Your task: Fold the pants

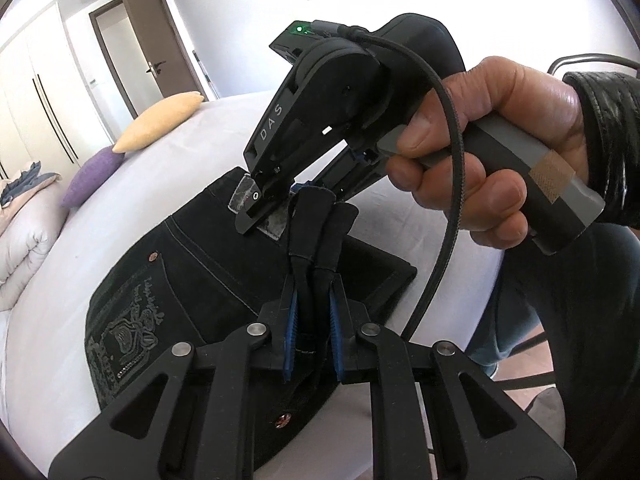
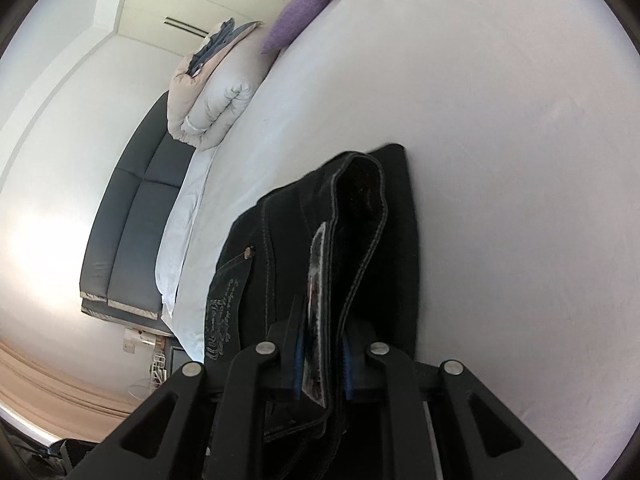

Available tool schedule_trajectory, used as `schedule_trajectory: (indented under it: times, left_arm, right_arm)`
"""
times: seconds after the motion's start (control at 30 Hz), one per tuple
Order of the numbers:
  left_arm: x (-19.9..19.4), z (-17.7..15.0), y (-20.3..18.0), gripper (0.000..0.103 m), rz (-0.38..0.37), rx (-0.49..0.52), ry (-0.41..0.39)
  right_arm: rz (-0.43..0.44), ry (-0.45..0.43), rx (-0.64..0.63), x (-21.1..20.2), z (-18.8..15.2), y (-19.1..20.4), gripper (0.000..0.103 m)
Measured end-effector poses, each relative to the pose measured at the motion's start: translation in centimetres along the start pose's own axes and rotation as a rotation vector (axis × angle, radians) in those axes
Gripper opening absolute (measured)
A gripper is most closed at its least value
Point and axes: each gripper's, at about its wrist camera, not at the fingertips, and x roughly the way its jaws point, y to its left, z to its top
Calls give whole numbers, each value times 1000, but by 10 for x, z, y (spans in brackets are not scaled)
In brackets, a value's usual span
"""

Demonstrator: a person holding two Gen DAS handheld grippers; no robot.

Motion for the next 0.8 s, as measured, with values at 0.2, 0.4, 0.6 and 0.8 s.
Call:
schedule_trajectory:
  times: [0.2,0.4,0.6,0.8]
  left_arm:
    - [-3,13,12,13,-13,3,20]
    - [-14,8,43,16,-102,-127,21]
    - [-51,-14,94,17,-181,-317,-8]
    - [-43,-22,195,16,-129,-507,0]
  right_arm:
    - [7,-13,31,3,-9,-17,15]
    - [56,-31,42,-2,-12,-21,19]
    - [-4,-128,72,-43,-18,-15,30]
    - [77,-63,-38,-38,-29,27,15]
